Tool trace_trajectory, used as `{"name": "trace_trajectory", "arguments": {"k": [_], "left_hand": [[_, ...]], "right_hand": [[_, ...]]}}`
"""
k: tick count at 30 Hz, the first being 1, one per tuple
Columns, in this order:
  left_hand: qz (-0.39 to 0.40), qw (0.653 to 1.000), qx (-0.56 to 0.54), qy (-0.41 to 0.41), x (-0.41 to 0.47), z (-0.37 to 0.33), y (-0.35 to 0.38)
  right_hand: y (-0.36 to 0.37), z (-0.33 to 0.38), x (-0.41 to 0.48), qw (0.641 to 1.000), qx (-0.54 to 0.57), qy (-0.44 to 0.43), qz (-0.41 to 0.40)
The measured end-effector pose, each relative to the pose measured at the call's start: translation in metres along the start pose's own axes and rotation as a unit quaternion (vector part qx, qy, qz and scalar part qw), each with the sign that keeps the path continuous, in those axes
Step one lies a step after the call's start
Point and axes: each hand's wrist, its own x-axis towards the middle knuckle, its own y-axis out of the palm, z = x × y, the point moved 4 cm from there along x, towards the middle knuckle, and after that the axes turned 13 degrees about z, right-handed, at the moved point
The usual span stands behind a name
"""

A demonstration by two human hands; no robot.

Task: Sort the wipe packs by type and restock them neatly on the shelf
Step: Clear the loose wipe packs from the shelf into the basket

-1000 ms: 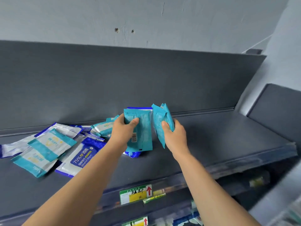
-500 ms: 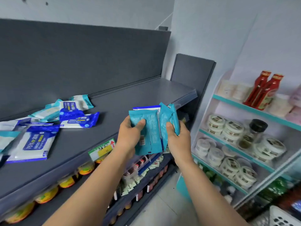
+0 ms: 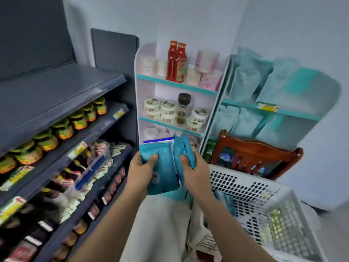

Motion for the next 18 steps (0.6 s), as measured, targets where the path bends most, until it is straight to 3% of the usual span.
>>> {"name": "trace_trajectory", "arguments": {"k": [8, 18], "left_hand": [[0.055, 0.993, 0.036, -0.097, -0.004, 0.097, 0.119], [0.157, 0.954, 0.209, -0.147, 0.049, 0.182, 0.199]], "right_hand": [[-0.106, -0.106, -0.031, 0.993, -0.050, 0.108, -0.014], [-0.164, -0.222, -0.014, 0.963, -0.098, 0.250, 0.001]]}}
